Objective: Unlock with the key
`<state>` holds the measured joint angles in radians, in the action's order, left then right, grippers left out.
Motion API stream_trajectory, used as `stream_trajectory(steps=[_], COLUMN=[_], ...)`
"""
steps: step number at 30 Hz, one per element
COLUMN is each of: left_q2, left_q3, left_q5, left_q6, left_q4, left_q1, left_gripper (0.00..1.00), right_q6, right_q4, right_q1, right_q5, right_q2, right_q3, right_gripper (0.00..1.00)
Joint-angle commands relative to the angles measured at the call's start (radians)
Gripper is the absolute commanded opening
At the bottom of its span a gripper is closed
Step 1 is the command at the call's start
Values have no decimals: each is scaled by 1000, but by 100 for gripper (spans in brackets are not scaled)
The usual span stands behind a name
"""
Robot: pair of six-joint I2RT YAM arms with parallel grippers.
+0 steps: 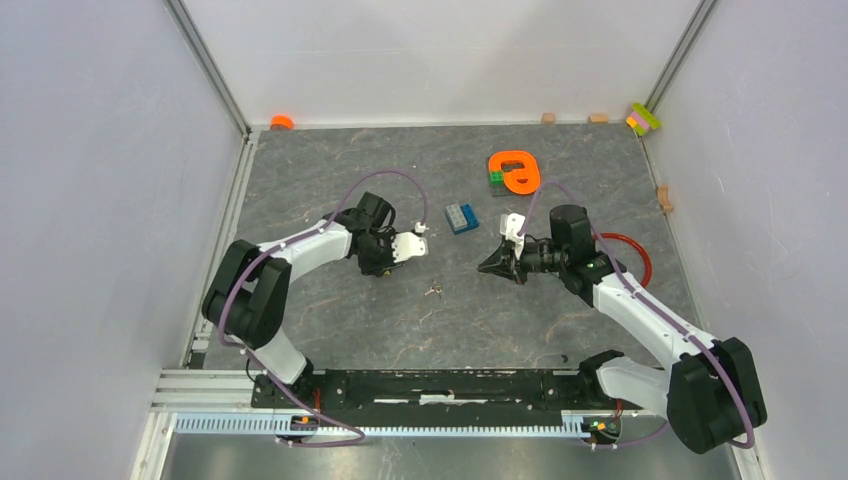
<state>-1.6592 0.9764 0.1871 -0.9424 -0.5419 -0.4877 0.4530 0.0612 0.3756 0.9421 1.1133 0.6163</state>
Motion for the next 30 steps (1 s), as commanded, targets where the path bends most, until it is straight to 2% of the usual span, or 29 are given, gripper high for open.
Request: stream_trajectory(steps=[1, 6, 10, 16, 22, 27, 30], left_q2=[84, 311, 483, 494, 489, 498, 514], left_q3=[-52, -166, -246, -205, -192, -233, -262], left_q5=[94, 243, 278, 252, 379, 425, 454], left_q6=[18, 125, 169, 116, 39, -63, -65], left_q4=[84, 288, 473, 533, 565, 576, 602], left_q1=[8, -1, -61, -146, -150, -150, -150], left_gripper=[20, 3, 2, 2, 2, 2, 2], right_q6=[-6, -45, -102, -148, -236, -219, -196], right_q4=[-43, -75, -119, -112, -158, -135, -113], right_q1=[-8, -8, 1, 34, 64, 83, 97], right_q5=[8, 2, 25, 43, 17, 1, -9], right_q2=[-29, -29, -1, 51, 69, 66, 65], right_q3=[-8, -2, 8, 114, 178, 176, 171], right_gripper=[0, 0, 0, 0, 0, 0, 0])
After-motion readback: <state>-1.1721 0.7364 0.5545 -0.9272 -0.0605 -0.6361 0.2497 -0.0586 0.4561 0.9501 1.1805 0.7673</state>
